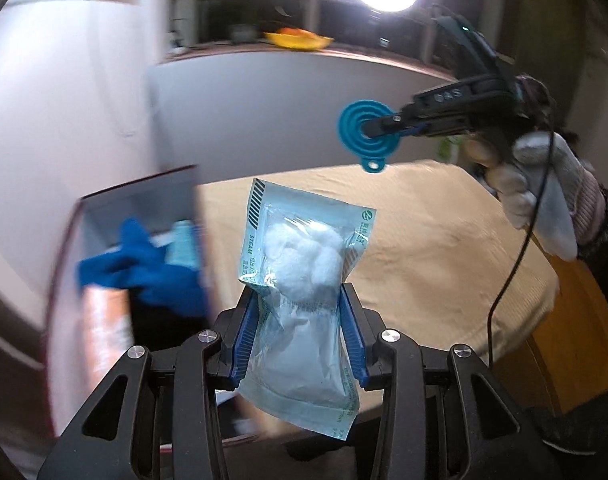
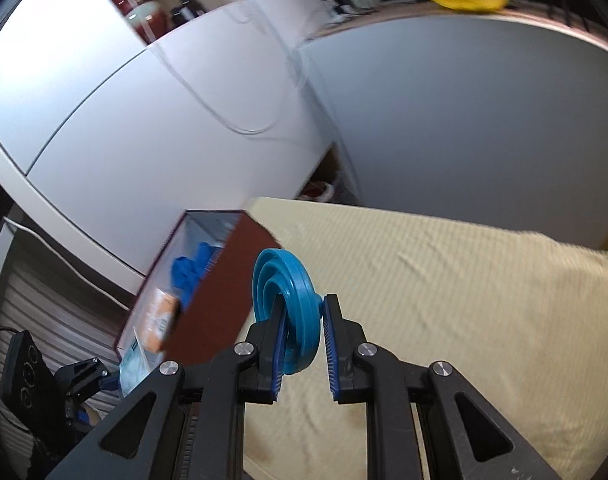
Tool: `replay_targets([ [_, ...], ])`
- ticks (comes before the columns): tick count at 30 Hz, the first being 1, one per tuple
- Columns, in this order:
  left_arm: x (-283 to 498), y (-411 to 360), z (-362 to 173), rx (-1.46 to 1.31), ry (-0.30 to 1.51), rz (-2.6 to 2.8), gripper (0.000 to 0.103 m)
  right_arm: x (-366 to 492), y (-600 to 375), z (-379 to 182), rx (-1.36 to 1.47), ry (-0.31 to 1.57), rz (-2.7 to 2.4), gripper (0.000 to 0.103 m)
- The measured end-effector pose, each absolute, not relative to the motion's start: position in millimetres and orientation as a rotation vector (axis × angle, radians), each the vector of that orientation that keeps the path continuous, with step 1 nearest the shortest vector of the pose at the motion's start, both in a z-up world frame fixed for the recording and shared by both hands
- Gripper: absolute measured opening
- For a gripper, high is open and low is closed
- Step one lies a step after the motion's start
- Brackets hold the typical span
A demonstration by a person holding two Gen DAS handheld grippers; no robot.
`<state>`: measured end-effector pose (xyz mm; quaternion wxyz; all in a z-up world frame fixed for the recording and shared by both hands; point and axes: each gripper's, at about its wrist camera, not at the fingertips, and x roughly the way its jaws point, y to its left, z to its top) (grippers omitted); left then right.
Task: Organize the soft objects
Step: 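Carry funnel and cotton pack into the box and open both grippers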
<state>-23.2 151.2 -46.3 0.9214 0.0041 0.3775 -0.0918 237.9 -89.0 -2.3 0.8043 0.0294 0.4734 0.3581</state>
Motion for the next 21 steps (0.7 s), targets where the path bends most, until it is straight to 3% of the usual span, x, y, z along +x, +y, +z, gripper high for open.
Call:
replay_targets([
  [10, -39.8, 206.9, -52.7, -0.033, 0.792, -0.063, 0.038, 242.3, 35.5, 8.8, -0.066, 0.985, 0.853, 0.016],
  [21, -29.3, 220.3, -59.0, -0.068, 0.814, -0.029, 0.038, 254.0, 125.2, -21.1, -0.15, 1.024, 0.874, 0.016],
])
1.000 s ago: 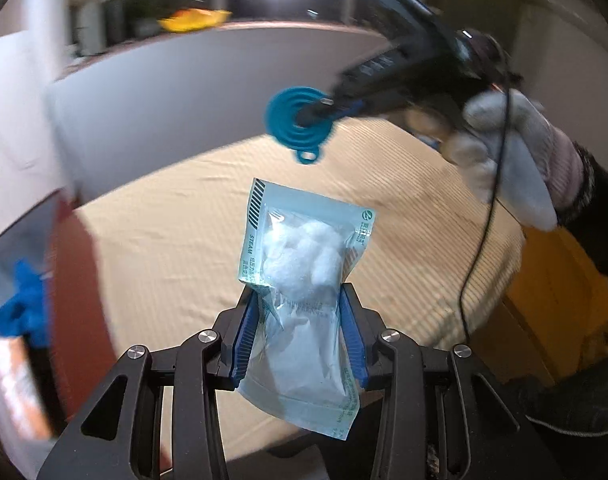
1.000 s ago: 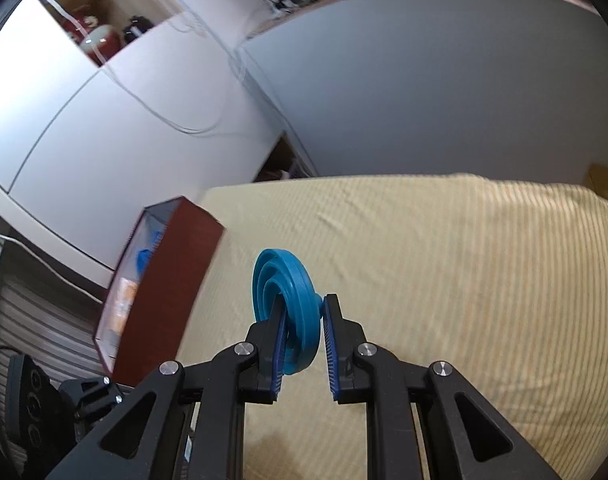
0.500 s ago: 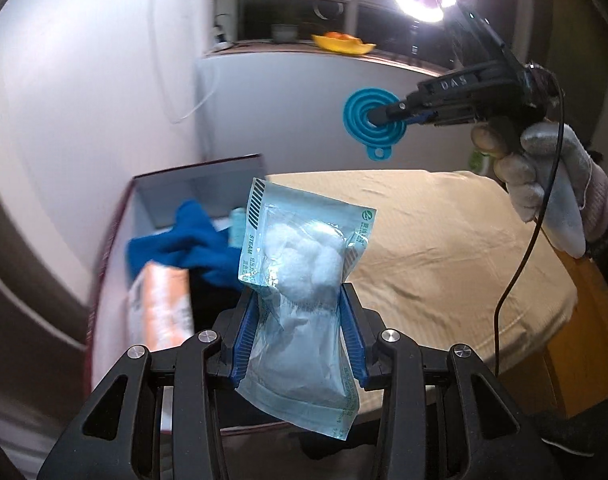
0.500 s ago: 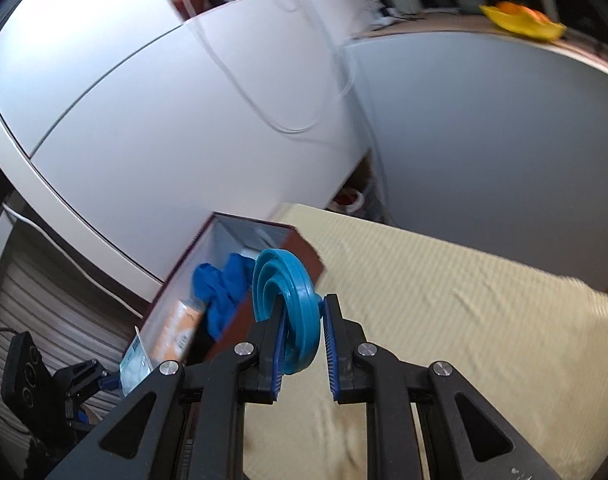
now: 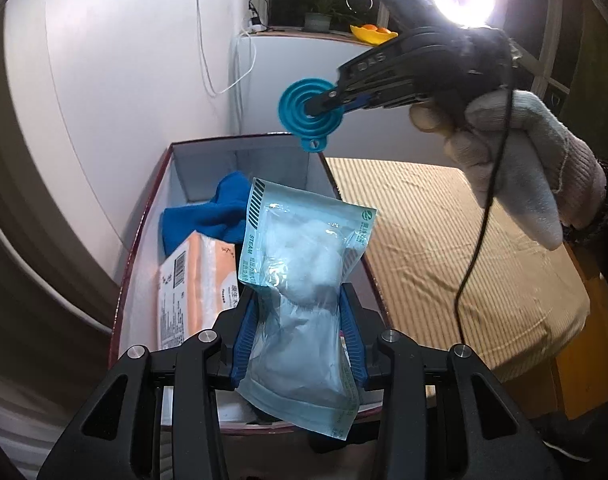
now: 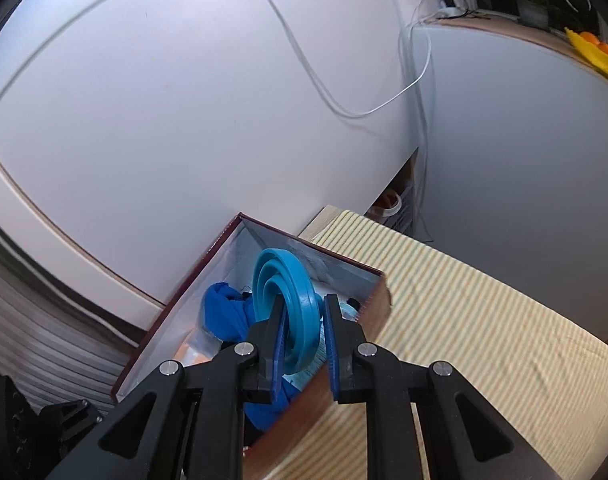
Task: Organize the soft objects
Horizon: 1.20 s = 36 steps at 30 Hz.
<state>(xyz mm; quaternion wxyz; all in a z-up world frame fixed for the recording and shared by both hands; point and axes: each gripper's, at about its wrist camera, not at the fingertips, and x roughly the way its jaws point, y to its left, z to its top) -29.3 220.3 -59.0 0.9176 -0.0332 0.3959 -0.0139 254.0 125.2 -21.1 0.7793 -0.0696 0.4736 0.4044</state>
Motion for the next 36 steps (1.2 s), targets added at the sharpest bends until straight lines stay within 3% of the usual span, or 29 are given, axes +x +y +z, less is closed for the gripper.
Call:
replay_targets([
  [12, -16.5, 219.6, -68.1, -0.066, 0.834, -0.017, 0.04, 263.7, 158.8, -55.8, -0.206, 1.075, 0.873, 0.016],
  [16, -15.9, 215.8, -67.2, -0.048, 0.83, -0.003, 0.054, 264.5, 163.6, -60.6, -0.215, 1.083, 0.876, 0.017],
  [17, -15.5, 216.3, -67.5, -0.048, 0.828, -0.001, 0.057, 264.1, 164.7, -60.9, -0.224, 1.078, 0.873, 0.019],
  [19, -14.2, 216.8, -68.0, -0.047, 0.832, 0.008, 0.065, 263.9, 166.3, -61.1, -0.228, 1.079, 0.876, 0.044],
  [21, -13.9, 217.9, -68.0, -0.058, 0.837, 0.02, 0.066, 263.2, 166.2, -59.3, -0.228, 1.064, 0.868, 0.056],
  [36, -27.8, 210.3, -58.8, -0.074, 0.815, 0.043, 0.066, 249.9, 143.1, -42.0, -0.211, 1.04, 0.87, 0.057],
])
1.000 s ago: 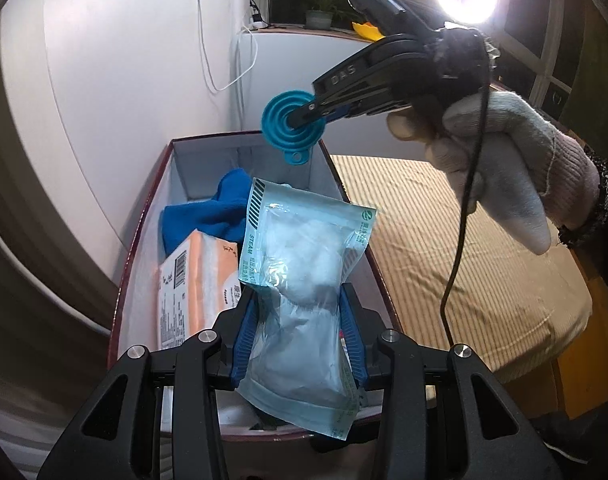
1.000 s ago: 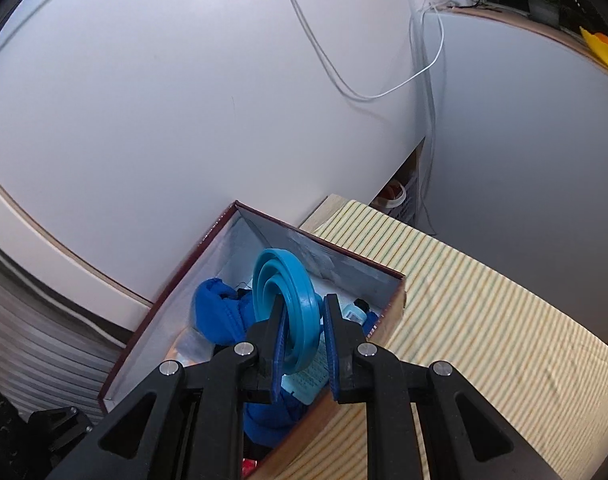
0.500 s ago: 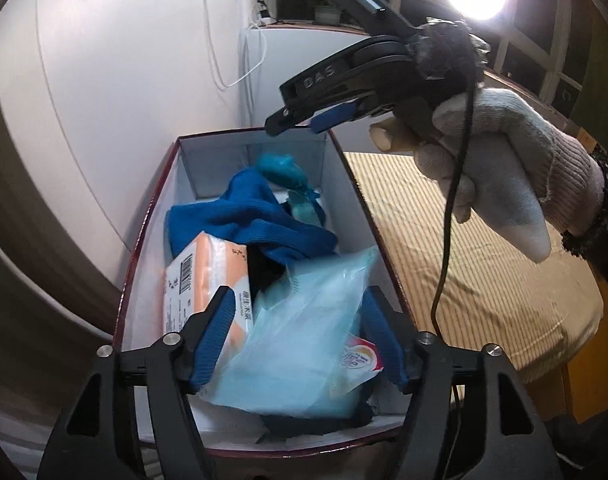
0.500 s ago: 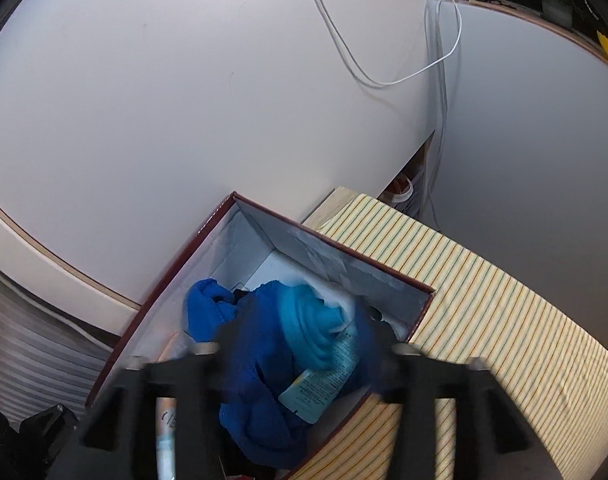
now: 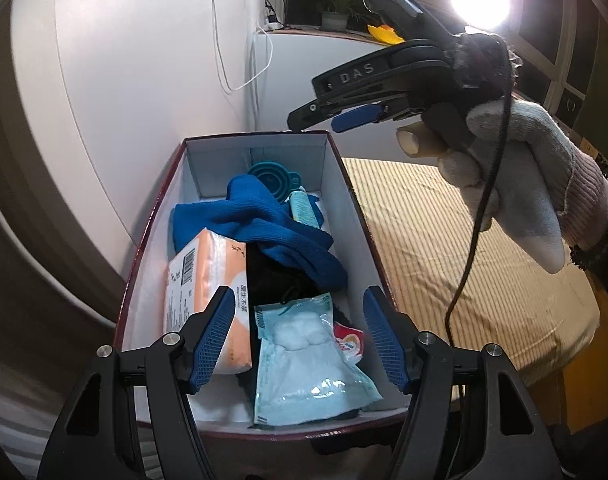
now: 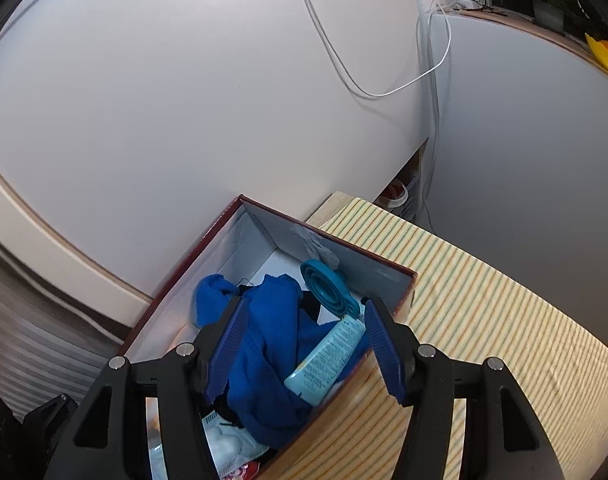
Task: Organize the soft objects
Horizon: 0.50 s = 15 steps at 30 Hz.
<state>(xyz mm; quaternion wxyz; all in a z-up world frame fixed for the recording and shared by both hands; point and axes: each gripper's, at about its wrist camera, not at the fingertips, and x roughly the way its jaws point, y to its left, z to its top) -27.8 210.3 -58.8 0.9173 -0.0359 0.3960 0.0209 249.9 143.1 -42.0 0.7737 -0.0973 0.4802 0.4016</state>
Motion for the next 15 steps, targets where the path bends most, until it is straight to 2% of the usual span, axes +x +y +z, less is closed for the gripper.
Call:
replay_targets([
  [15, -61.3, 202.1, -41.7, -0.093, 0.764, 0.13, 0.066, 201.1, 80.6, -8.3, -0.216, 0.951, 0.873, 0.062],
])
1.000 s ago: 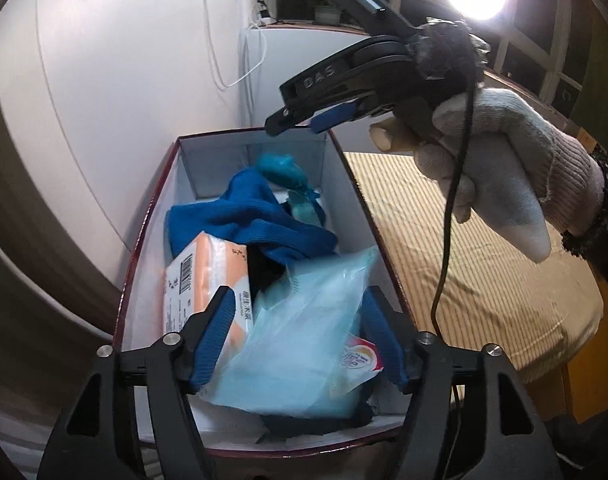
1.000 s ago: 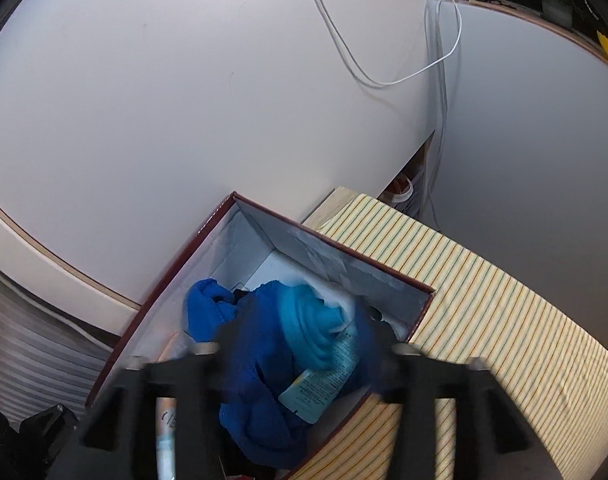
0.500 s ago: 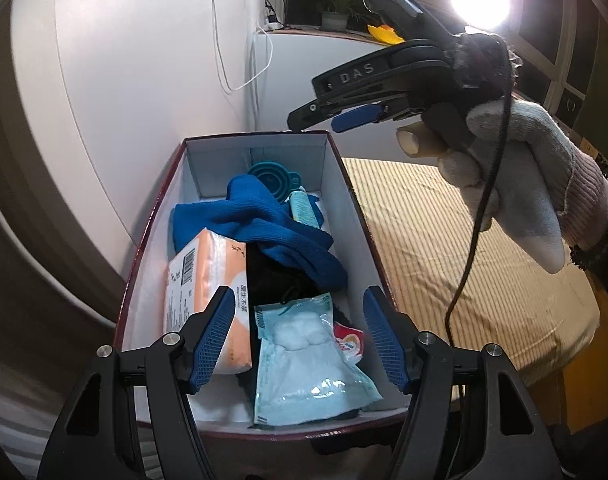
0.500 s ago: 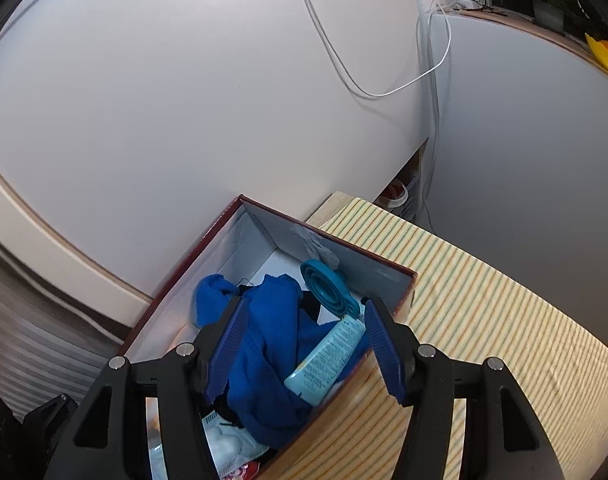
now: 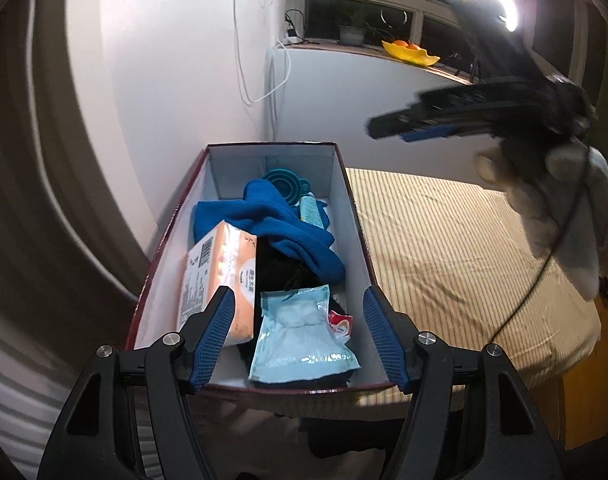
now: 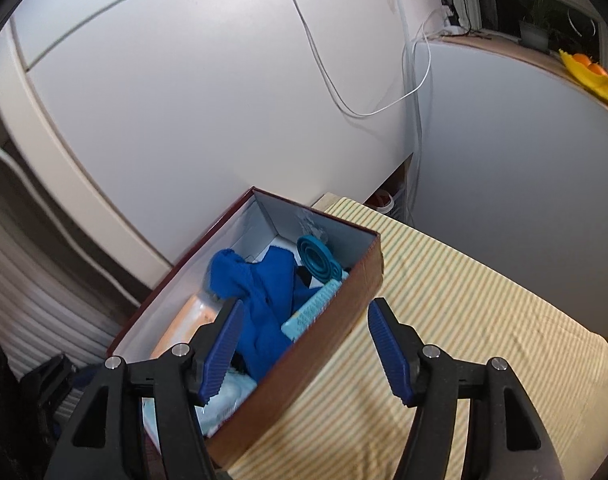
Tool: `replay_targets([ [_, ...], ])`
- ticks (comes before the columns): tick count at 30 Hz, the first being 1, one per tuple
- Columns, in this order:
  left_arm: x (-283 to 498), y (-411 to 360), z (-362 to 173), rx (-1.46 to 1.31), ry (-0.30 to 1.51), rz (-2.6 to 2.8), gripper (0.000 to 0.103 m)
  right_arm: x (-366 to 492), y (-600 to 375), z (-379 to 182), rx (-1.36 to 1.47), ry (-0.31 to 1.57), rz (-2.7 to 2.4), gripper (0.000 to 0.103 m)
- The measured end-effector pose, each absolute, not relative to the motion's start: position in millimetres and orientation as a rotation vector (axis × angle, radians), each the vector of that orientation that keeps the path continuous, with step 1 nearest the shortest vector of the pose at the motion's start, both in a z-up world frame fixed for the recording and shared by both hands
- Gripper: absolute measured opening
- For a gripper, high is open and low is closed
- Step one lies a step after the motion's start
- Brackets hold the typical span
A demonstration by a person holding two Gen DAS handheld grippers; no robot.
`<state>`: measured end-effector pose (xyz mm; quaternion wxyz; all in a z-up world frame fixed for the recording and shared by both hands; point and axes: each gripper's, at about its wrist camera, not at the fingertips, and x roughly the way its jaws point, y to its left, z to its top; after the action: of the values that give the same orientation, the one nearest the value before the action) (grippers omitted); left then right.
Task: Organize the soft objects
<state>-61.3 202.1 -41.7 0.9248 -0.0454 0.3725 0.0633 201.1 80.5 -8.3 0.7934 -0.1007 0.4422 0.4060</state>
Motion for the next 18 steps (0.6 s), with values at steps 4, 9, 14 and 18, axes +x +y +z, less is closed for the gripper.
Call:
replay_targets([
  [4, -73.0, 197.5, -35.1, -0.112, 0.724, 0.162, 0.066, 176.9, 59.7, -1.7, -0.245, 0.897, 0.875, 0.067],
  [9, -88.1, 187.4, -29.1, -0.125, 0.682, 0.194, 0.069, 146.0, 34.6, 0.5, -0.264, 0.839, 0.874, 0.075],
  [14, -102.9, 178.7, -24.2, -0.168, 0.634, 0.217, 0.071, 113.4, 10.3, -0.6, -0.27, 0.794, 0.884, 0.078],
  [18, -115.6, 170.4, -23.5, -0.156, 0.603, 0.268, 0.071, 95.9, -4.9, -4.0, -0.264, 0.765, 0.877, 0.08],
])
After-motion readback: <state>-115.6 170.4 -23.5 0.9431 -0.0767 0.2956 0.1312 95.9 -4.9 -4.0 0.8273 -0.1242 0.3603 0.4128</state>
